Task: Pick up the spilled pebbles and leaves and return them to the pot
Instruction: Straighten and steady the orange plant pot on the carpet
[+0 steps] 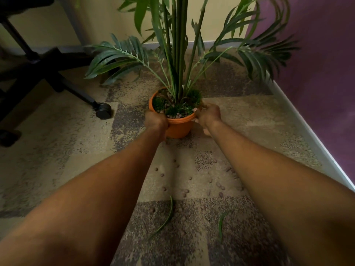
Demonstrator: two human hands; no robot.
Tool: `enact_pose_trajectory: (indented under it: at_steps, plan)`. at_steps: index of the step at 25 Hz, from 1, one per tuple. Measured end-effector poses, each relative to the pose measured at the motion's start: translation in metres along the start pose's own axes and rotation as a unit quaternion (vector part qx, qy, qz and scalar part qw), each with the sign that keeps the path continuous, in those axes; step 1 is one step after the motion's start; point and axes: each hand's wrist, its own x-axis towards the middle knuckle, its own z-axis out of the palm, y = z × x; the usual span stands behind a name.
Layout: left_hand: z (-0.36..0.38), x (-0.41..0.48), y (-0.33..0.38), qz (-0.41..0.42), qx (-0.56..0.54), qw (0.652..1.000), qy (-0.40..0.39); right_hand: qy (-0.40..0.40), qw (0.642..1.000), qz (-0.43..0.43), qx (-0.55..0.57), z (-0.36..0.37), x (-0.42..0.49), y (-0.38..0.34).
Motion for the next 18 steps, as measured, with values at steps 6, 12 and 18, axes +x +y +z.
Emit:
enact_pose_trajectory:
  at_steps: [6, 12, 18]
  plan:
    - [-0.008, -0.014, 0.006, 0.060, 0.082, 0.995, 0.005, 0.033, 0.999, 0.009, -0.042, -0.002, 0.005, -0.007]
    - [-0.024, -0.044, 0.003, 0.160, 0.189, 0.969, -0.002, 0.084, 0.980, -0.042, -0.173, 0.004, -0.002, -0.006]
    - [-0.041, -0.056, -0.016, 0.224, 0.254, 0.940, -0.047, 0.053, 0.956, -0.126, -0.259, -0.004, -0.036, 0.005]
